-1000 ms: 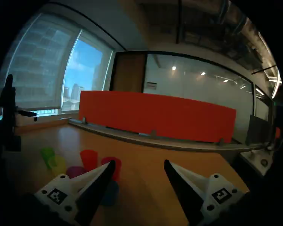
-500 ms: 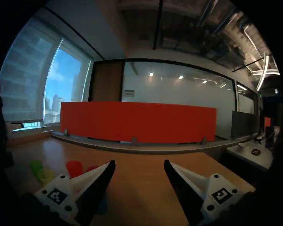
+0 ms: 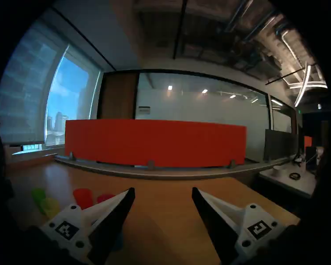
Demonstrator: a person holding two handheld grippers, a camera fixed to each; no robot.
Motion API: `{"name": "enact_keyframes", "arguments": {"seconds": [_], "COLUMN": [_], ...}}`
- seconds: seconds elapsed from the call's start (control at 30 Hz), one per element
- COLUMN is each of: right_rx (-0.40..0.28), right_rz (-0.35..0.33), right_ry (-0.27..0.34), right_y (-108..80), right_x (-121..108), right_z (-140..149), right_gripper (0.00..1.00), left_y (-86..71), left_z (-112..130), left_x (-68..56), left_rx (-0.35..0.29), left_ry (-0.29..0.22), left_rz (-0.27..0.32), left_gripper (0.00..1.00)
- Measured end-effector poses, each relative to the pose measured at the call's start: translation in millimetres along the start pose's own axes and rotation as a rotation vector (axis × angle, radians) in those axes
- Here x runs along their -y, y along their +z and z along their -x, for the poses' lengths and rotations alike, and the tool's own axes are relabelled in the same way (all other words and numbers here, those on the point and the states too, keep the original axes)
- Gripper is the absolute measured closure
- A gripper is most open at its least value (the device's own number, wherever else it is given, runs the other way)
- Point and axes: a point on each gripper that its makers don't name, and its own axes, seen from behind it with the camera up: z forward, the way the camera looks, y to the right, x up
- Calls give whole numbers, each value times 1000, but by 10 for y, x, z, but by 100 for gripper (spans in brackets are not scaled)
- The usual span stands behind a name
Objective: Pour water
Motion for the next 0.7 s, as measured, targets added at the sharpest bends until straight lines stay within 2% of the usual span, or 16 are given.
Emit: {"name": "enact_keyframes", "arguments": {"seconds": [0.3,0.5,0.7], "right_rx": [26,4,6], "right_rz": [15,20,30], "right_ry": [47,35,26], "right_y": [9,-30,-54], "right_x": [-72,-65,-47], "right_z": [141,65,28], "right_gripper": [0,0,0], "left_y": [-78,-131,-147], "left_z": [99,209,303], "left_x": [123,150,270], "left_rx": [-25,-29,-36], "left_ry": [36,31,41], "left_rz": [-63,-69,-95], "left_gripper": [14,15,14]}}
